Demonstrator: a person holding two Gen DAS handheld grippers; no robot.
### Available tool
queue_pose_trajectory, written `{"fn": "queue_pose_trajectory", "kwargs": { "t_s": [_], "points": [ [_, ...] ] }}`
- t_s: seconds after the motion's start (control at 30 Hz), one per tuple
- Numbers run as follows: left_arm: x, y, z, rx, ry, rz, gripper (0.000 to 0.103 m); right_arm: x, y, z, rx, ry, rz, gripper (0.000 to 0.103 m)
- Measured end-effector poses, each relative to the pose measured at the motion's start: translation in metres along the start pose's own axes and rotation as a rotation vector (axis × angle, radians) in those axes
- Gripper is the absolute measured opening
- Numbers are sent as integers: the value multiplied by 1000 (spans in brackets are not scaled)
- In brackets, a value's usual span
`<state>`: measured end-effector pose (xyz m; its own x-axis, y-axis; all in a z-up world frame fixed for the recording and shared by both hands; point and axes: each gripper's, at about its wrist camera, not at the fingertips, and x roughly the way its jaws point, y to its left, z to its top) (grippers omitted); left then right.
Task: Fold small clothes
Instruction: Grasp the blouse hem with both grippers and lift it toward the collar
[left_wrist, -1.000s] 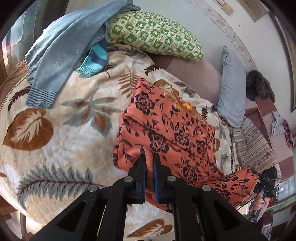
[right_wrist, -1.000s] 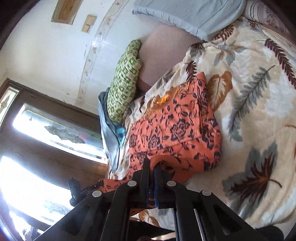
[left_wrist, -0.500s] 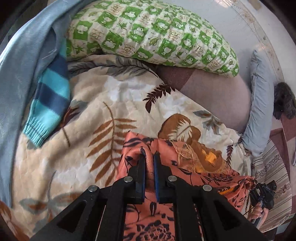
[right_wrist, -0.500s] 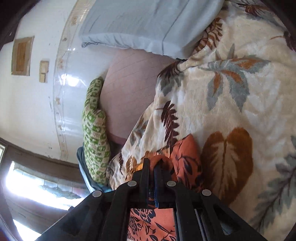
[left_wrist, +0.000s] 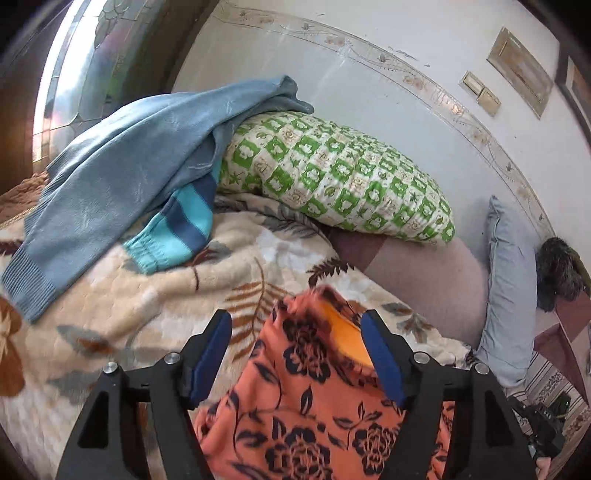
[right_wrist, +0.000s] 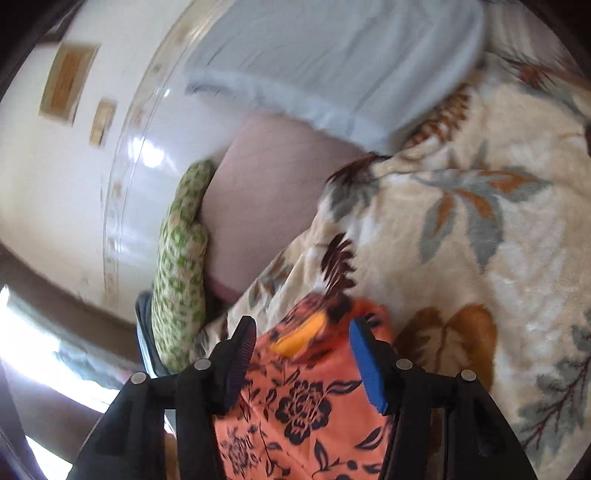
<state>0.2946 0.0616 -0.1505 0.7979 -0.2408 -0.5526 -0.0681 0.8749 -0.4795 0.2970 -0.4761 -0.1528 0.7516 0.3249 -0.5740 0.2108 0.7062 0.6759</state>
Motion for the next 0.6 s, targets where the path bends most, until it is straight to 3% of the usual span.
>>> {"fn": "queue_pose_trajectory", "kwargs": {
  "t_s": [0.03, 0.13, 0.17, 0.27, 0.37, 0.47, 0.53, 0.6],
  "points": [
    [-2, -1, -12, -5, 24, 30, 73, 13, 23, -11, -66, 47, -16, 56],
    [23, -5, -32, 27, 205, 133, 73, 58, 74, -52, -203, 180, -59, 56],
    [28, -2, -37, 29, 211, 114, 73, 75, 87, -65, -239, 228, -78, 56],
    [40, 9, -43, 51, 230, 200, 73, 125, 119, -97, -323, 336, -134, 47],
    [53, 29, -45, 8, 273, 214, 73, 176, 137, -114, -335, 433, -162, 41],
    [66, 47, -44, 20, 291, 292, 73, 224, 144, -111, -373, 407, -311, 35],
    [72, 55, -44, 13, 313, 281, 75, 240, 143, -93, -391, 330, -399, 34],
    [67, 52, -40, 21, 313, 270, 74, 248, 138, -74, -325, 303, -429, 32]
  ]
}}
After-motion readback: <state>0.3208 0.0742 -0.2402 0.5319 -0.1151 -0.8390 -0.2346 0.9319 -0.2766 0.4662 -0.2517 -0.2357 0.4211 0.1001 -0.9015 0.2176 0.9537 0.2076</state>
